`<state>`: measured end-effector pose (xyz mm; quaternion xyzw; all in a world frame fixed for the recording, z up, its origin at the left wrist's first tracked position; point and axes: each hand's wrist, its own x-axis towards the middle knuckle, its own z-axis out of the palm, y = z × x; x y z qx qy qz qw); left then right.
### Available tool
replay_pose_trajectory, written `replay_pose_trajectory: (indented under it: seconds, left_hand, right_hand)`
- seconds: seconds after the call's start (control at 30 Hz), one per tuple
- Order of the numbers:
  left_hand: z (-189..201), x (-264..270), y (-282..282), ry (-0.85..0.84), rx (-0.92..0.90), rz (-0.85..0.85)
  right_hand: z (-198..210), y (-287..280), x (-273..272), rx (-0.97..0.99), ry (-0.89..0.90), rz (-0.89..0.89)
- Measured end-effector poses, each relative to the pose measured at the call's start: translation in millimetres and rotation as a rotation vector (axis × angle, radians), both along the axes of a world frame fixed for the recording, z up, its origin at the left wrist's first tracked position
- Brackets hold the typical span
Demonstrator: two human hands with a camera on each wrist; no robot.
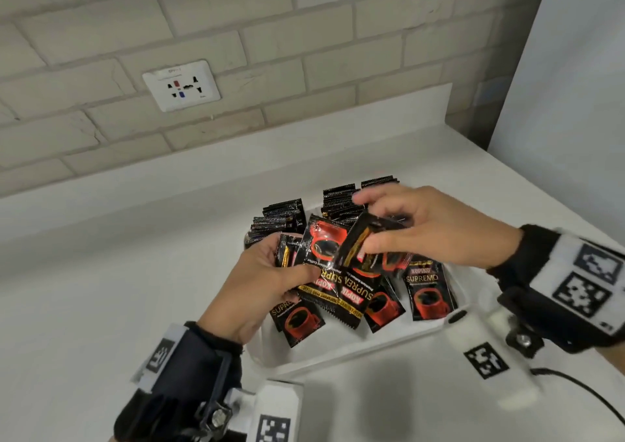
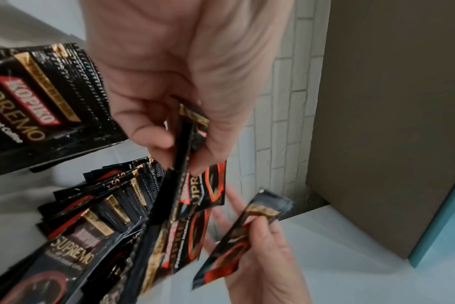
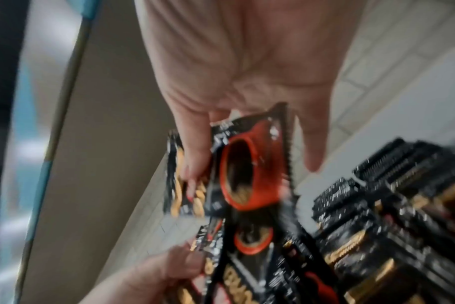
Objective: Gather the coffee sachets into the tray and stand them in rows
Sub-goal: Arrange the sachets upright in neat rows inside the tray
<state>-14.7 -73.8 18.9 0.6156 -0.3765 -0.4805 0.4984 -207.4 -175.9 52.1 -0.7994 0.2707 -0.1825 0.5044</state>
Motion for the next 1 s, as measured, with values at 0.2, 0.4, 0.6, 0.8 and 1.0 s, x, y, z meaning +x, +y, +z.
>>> replay_pose_trajectory:
  seconds: [0.2,0.4,0.6,0.8,1.0]
  left_hand:
    - [6,-9,-5,-0.110,-0.038,-0.094]
    - [-7,-24,3,0.288,-0.154,-0.039]
    - [2,-36,-10,0.286,-0.279,0.067]
    - [23,-24,-22,0.197,-0.333,0.170]
    - [37,-12,-24,-0.003,-0.378,0.173]
  right_hand:
    - [-20,14,15,0.197,-0.005,0.041]
    - [-40,26,27,0.522,-0.395,-0.326]
    - [-18,14,47,0.449,-0.403,-0.303]
    - [23,-6,38,0.060,-0.198,-0.158]
    - [39,-16,32,-0.125,-0.109,-0.163]
